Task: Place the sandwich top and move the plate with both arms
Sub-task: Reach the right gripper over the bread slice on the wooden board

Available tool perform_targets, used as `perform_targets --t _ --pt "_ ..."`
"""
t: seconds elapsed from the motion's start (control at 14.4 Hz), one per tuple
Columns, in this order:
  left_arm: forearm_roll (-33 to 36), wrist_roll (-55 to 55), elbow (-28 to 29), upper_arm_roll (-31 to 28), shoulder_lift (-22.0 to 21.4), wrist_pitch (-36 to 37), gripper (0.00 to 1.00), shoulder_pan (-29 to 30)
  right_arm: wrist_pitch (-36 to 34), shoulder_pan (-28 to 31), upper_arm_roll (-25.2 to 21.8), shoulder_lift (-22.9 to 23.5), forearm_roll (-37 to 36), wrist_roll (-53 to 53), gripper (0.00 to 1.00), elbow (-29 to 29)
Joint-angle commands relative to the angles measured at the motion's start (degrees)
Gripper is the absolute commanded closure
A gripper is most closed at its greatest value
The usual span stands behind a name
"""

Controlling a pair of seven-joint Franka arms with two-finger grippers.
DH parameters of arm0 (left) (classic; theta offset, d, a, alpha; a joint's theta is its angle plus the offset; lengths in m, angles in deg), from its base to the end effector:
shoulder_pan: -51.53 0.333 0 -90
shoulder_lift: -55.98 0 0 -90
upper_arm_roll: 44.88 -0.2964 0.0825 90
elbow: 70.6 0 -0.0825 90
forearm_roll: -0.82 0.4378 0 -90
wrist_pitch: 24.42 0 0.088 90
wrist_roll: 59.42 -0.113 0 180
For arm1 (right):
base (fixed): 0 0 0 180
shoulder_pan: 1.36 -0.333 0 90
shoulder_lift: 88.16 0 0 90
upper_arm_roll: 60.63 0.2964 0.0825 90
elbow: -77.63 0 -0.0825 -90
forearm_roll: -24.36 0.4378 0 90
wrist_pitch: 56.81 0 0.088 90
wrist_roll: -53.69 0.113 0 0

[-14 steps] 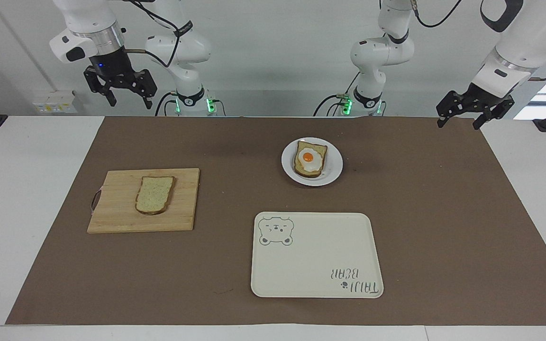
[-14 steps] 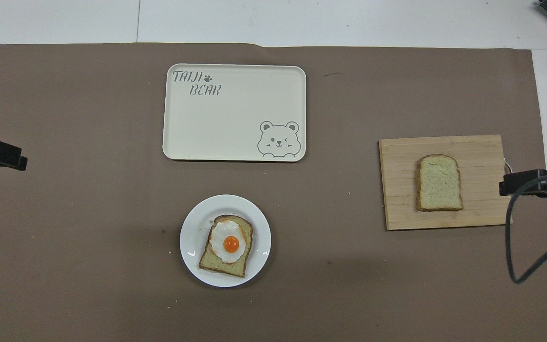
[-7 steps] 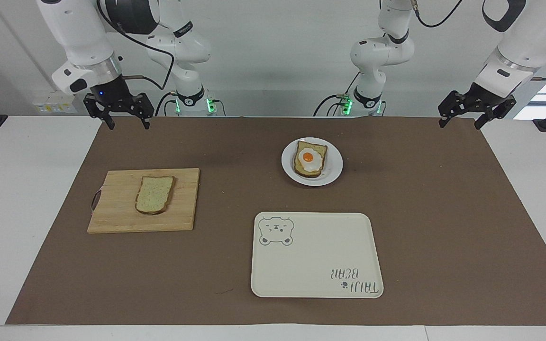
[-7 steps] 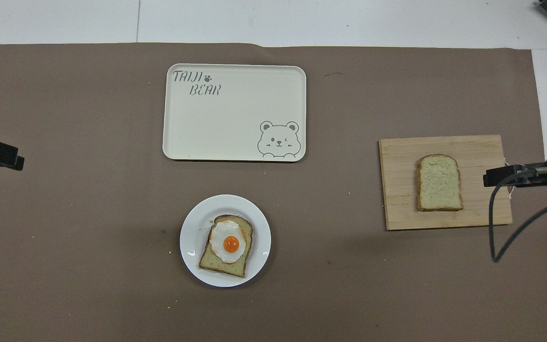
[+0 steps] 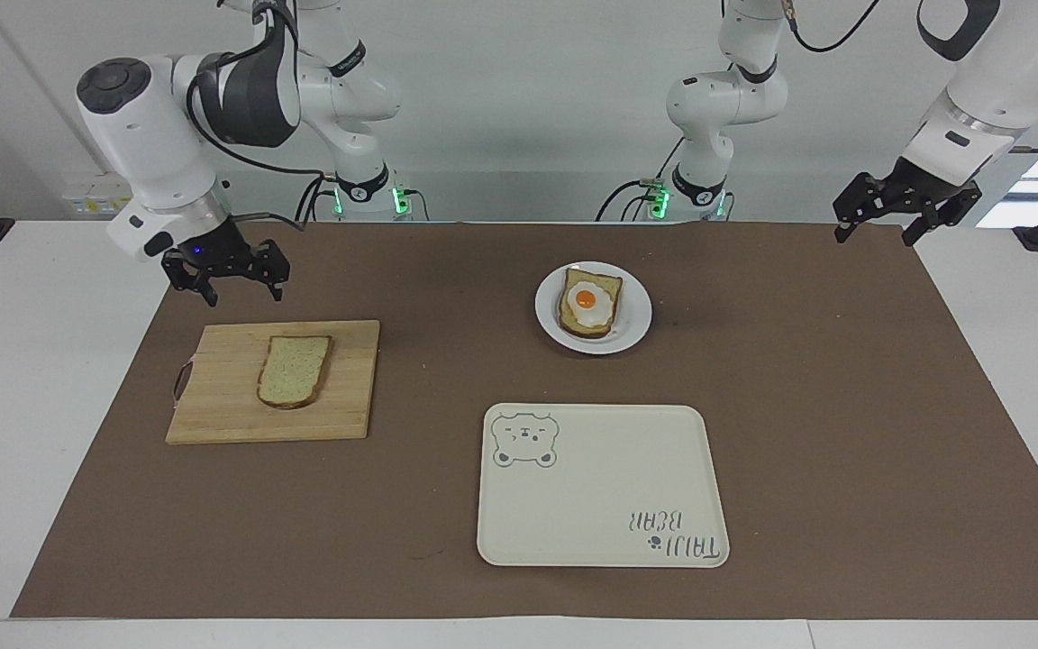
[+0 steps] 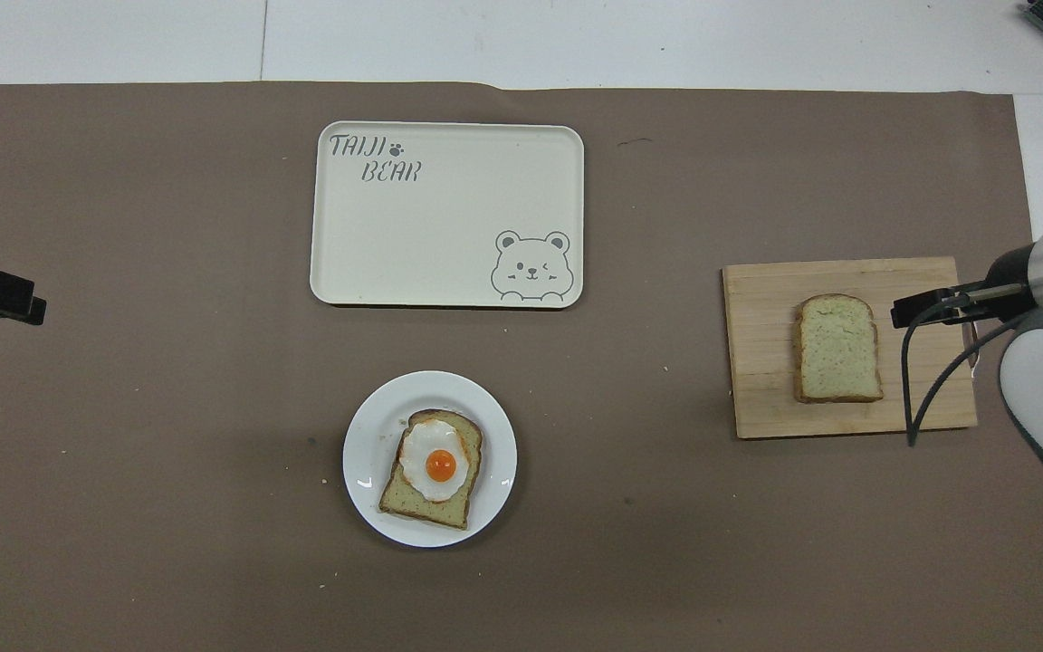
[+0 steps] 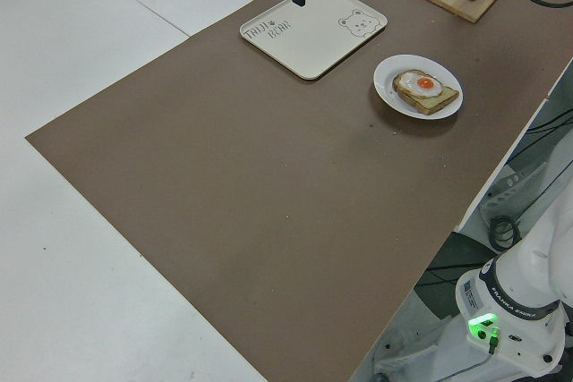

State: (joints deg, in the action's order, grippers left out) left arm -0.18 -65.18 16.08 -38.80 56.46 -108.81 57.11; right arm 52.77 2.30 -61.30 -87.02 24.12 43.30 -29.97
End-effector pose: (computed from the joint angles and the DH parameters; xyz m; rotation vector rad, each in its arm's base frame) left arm 0.6005 -0.0071 0.6157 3.1155 -0.1724 -0.0740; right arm 0.6173 -0.0470 0.4535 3.1310 0.1679 0.0220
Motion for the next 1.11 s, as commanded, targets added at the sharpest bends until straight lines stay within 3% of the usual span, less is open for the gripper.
perform_targets --t 0.0,0.28,0.49,1.04 --pt "-0.49 -0.3 -0.55 0.24 -0.3 0.98 0.0 0.58 5.45 0.99 0.41 3.59 1.64 -2.1 0.0 -1.55" --pt "-0.49 -0.3 -0.64 0.24 -0.3 0.98 0.0 0.66 9.95 3.44 0.41 4.3 5.06 -6.13 0.0 -4.81" --pt "-0.49 -0.3 -0.64 0.24 -0.3 0.98 0.0 0.58 14.07 6.27 0.32 7.63 10.33 -12.63 0.0 -6.3" --pt "-0.49 -0.3 -0.55 0.24 -0.3 0.98 0.0 0.66 19.16 7.41 0.41 10.98 13.59 -13.69 0.0 -11.22"
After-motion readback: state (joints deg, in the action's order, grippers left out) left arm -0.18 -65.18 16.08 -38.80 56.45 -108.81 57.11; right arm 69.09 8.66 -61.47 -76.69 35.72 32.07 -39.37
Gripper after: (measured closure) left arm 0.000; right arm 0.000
